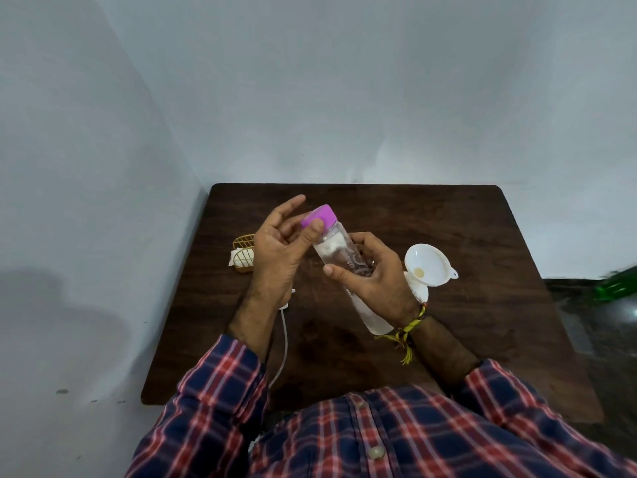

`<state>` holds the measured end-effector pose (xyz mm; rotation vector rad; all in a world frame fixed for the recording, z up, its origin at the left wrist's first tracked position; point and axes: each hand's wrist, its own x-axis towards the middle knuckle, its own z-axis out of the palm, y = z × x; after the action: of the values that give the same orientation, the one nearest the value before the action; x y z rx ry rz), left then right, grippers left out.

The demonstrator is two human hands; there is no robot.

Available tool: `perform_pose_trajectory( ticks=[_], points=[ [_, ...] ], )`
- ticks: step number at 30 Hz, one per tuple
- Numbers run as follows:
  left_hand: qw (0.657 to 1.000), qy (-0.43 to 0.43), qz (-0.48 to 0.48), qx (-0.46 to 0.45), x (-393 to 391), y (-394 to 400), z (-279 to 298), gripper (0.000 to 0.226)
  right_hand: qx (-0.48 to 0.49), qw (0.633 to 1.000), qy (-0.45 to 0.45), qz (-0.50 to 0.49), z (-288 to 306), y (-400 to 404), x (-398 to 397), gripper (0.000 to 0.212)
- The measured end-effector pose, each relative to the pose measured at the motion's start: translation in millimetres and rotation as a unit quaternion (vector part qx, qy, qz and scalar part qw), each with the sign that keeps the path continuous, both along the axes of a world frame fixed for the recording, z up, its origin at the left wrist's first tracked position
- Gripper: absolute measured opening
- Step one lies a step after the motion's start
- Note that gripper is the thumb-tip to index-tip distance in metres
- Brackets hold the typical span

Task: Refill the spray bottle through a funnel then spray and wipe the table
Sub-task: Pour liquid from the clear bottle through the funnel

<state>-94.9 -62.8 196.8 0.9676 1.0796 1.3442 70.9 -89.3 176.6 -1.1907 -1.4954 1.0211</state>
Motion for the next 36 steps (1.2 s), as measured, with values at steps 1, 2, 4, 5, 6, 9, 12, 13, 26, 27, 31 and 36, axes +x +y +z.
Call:
perform_pose_trajectory(
  ticks=[1, 2, 4, 5, 6, 9, 12, 13, 26, 27, 31, 36],
  points=[
    [1.0, -0.02, 0.001, -0.017, -0.4, 0.5, -1.1, 0.062, -0.002, 1.0, 0.003, 0.003, -0.2, 0.0, 1.9, 0.047],
    [0.999, -0.034, 0.011, -0.03, -2.6, 0.6, -3.9, 0.062, -0.002, 1.0, 0.007, 0.0, 0.1, -0.8, 4.2, 0.046],
    [0.997, -0.04, 0.046, -0.043, -6.6, -0.8, -10.7, 0.058, 0.01, 1.0, 0.004, -0.016, -0.1, -2.8, 8.5, 0.047],
    [0.997, -0.041, 0.057, -0.04, -5.8, -3.0, -10.8, 0.056, 0.018, 1.0, -0.008, -0.018, -0.2, -3.4, 9.2, 0.049],
    [0.997, -0.037, 0.06, -0.034, -2.2, -5.3, -8.8, 0.055, 0.021, 0.999, -0.021, -0.018, -0.7, -3.1, 9.8, 0.05],
    [0.998, -0.012, 0.057, -0.012, 15.7, -8.2, -1.3, 0.068, 0.004, 1.0, -0.005, -0.015, -4.7, -1.7, 11.3, 0.047],
    [0.996, -0.006, 0.088, -0.022, 28.3, -8.7, 3.2, 0.085, 0.009, 1.0, -0.005, -0.004, -6.2, -0.4, 15.8, 0.047],
    [0.994, -0.002, 0.104, -0.033, 32.7, -8.5, 5.5, 0.085, 0.013, 1.0, -0.019, 0.006, -5.5, -1.2, 16.2, 0.05],
    [0.989, -0.02, 0.087, -0.119, 21.4, 8.9, -15.3, 0.048, -0.079, 0.991, 0.022, 0.101, -21.1, 3.9, -0.6, 0.04],
    [0.99, -0.022, 0.077, -0.115, 17.5, 9.2, -18.0, 0.049, -0.093, 0.99, 0.025, 0.105, -23.8, 4.3, -2.0, 0.041],
    [0.995, -0.019, 0.006, -0.099, 1.1, 11.0, -36.2, 0.057, -0.153, 0.98, 0.042, 0.122, -41.9, 10.3, -6.6, 0.044],
    [0.987, 0.024, 0.047, -0.152, -23.3, 17.5, -76.2, 0.069, -0.15, 0.987, -0.03, 0.055, -70.0, 20.5, -9.4, 0.048]
  ],
)
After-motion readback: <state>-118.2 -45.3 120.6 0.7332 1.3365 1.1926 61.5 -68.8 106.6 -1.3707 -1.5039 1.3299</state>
